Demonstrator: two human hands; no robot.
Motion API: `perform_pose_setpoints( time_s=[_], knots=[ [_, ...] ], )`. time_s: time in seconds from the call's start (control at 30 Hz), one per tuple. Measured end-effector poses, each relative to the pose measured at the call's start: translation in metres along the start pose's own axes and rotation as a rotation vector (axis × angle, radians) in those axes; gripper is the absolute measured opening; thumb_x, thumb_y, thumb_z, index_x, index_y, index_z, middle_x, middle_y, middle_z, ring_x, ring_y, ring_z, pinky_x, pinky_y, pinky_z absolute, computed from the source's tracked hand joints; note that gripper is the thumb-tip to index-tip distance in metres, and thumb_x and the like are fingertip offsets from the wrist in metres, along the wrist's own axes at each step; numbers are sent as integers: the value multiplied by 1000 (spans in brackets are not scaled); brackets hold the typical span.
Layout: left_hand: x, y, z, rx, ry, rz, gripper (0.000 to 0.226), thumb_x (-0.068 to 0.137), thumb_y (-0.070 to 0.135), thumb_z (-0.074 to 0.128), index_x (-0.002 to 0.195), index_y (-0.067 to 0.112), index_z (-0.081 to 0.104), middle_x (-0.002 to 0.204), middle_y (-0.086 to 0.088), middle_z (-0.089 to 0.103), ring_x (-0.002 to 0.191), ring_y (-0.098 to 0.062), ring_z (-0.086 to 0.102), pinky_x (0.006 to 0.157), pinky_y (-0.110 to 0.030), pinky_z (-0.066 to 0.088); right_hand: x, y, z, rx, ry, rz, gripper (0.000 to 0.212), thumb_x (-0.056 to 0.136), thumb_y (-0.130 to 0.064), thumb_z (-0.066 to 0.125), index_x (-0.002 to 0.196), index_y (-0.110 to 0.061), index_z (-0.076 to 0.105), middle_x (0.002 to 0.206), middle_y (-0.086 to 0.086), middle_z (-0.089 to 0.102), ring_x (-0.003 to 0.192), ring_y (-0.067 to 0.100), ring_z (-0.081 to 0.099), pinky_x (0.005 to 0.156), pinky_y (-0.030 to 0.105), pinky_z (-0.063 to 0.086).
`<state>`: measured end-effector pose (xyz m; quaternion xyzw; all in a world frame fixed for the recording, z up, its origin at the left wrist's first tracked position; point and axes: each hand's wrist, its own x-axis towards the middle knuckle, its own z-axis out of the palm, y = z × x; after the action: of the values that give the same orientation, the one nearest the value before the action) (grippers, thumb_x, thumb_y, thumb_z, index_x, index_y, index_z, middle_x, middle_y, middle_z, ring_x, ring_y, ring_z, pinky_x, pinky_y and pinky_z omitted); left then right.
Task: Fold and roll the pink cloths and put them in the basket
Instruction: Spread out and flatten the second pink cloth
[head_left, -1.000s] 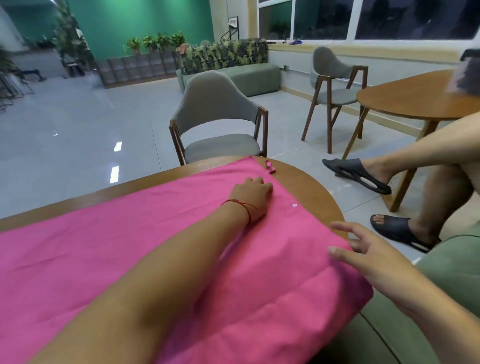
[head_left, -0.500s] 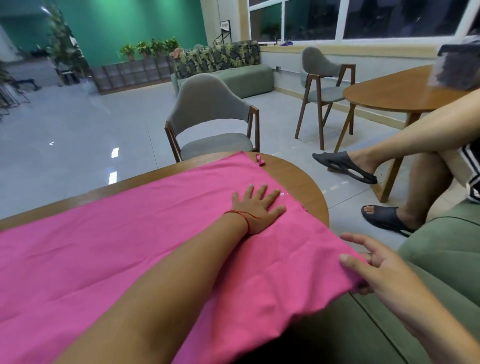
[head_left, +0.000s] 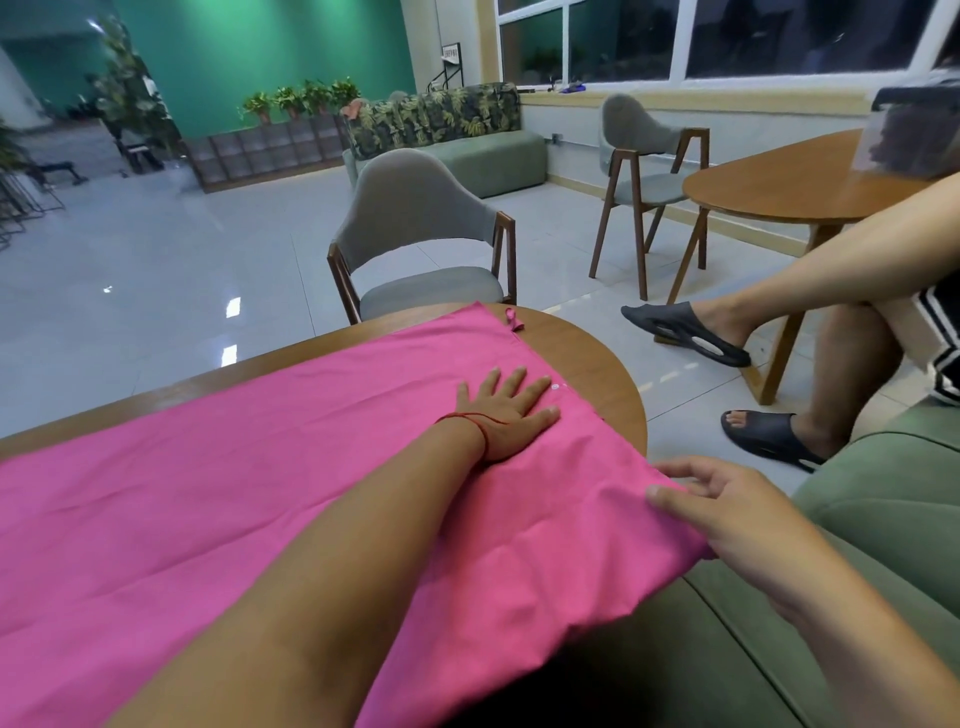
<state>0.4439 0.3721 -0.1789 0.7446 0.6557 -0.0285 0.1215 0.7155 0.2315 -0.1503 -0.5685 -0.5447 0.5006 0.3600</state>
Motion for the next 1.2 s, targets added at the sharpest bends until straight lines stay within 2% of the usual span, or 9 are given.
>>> perform_pose_setpoints(
  time_s=[0.13, 0.23, 0.37, 0.47, 0.67, 0.83, 1.0, 1.1, 1.2],
  knots=[
    [-1, 3, -4, -22, -31, -16, 75, 93, 85, 14, 161, 56, 1, 174, 14, -9, 160, -23, -13, 122, -67, -11, -7, 5, 10, -187, 86, -170, 6, 91, -31, 82, 93, -37, 81, 95, -18, 76, 87, 2, 71, 89, 44, 60],
    [-2, 3, -5, -27, -43, -17, 67, 98, 78, 11, 161, 55, 1, 174, 13, -11, 160, -25, -14, 122, -68, -11, -16, 9, 25, -486, 105, -434, 16, 87, -49, 79, 100, -40, 80, 121, -37, 59, 119, -9, 49, 101, 26, 43],
    [-1, 4, -5, -31, -39, -23, 65, 100, 76, 11, 161, 56, 1, 174, 14, -10, 160, -25, -14, 122, -67, -12, -21, 14, 23, -782, 27, -758, 18, 90, -50, 70, 76, -42, 63, 149, -32, 48, 155, 5, 27, 120, 46, 28],
    [0, 4, -5, -28, -37, -23, 65, 100, 75, 11, 161, 56, 2, 174, 14, -10, 160, -24, -13, 122, -67, -12, -18, 24, 11, -809, -73, -812, 5, 95, -43, 61, 91, -41, 64, 140, -32, 51, 151, 3, 36, 124, 56, 29],
    [-1, 3, -6, -21, -40, -25, 64, 100, 74, 11, 161, 56, 1, 174, 14, -9, 161, -24, -12, 122, -66, -11, -18, 31, -5, -424, 39, -692, 21, 101, -25, 65, 114, -35, 78, 137, -19, 62, 134, 13, 58, 102, 37, 51],
    [3, 1, -3, -22, -41, -22, 66, 98, 77, 9, 160, 57, 1, 174, 14, -9, 161, -23, -12, 122, -68, -10, -15, 31, -4, -369, 41, -722, 19, 108, -28, 63, 119, -25, 78, 134, -17, 69, 137, 16, 58, 115, 40, 42],
    [2, 1, -4, -17, -40, -23, 64, 100, 74, 11, 160, 56, 1, 174, 13, -9, 161, -23, -12, 122, -68, -10, -14, 13, -3, -91, -5, -581, 19, 98, -33, 64, 105, -25, 80, 112, -8, 77, 120, 14, 67, 99, 31, 53],
    [3, 1, -4, -15, -34, -24, 63, 100, 74, 11, 160, 57, 1, 174, 13, -9, 161, -23, -12, 122, -68, -10, -12, 6, -5, 24, 23, -575, 26, 98, -34, 66, 91, -11, 74, 77, 9, 62, 79, 35, 56, 69, 32, 45],
    [3, 1, -4, -16, -33, -25, 63, 100, 74, 11, 160, 57, 1, 174, 13, -8, 161, -24, -12, 122, -68, -10, -13, 3, -10, 129, 47, -545, 29, 96, -30, 69, 89, -3, 77, 78, 22, 59, 78, 44, 51, 68, 37, 41]
  ],
)
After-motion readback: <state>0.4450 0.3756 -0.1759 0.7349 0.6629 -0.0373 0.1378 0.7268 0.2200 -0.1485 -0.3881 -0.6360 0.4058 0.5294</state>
